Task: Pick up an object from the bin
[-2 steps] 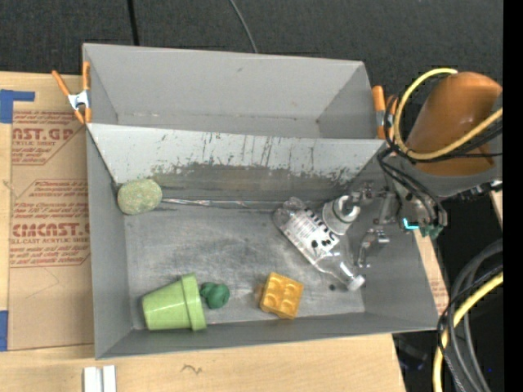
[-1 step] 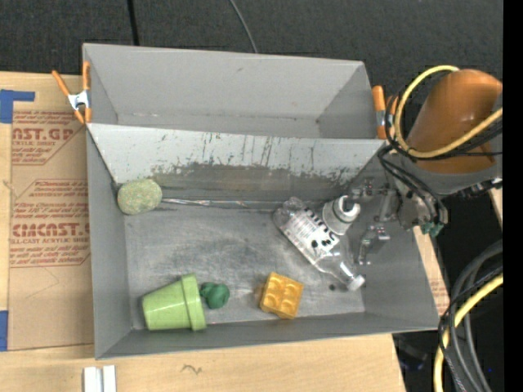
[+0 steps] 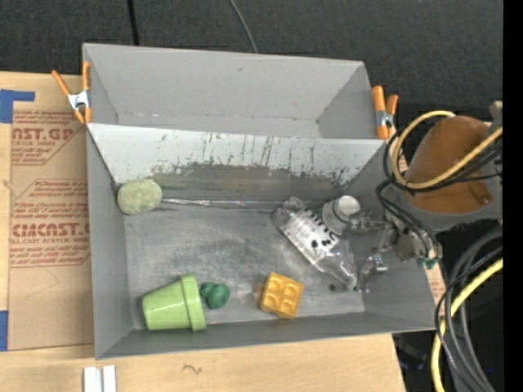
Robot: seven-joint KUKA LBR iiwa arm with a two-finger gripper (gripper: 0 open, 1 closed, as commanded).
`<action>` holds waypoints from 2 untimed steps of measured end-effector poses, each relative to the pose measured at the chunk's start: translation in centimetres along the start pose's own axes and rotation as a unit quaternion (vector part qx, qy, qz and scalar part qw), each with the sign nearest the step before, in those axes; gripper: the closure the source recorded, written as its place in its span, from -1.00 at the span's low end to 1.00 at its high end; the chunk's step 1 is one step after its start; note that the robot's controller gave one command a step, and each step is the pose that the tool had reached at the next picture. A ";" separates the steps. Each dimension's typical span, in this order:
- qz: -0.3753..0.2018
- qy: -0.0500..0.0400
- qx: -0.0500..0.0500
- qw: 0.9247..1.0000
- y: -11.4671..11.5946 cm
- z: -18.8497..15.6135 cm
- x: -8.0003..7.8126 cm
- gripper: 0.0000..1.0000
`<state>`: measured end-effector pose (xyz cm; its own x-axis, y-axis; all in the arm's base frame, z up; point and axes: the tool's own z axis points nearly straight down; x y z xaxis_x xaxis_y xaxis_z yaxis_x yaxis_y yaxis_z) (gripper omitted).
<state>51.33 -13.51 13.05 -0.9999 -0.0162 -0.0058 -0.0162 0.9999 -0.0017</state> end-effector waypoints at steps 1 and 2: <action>-0.008 0.005 -0.002 1.000 -0.8 3.3 1.2 -1.00; 0.085 0.002 -0.001 0.996 -1.3 1.2 0.7 -1.00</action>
Offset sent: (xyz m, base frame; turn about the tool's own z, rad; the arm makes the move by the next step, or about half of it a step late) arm -0.0060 -0.0157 -0.0053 0.1971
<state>50.63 -14.85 11.87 -0.9880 0.1544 -0.0011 0.1544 0.9880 0.0009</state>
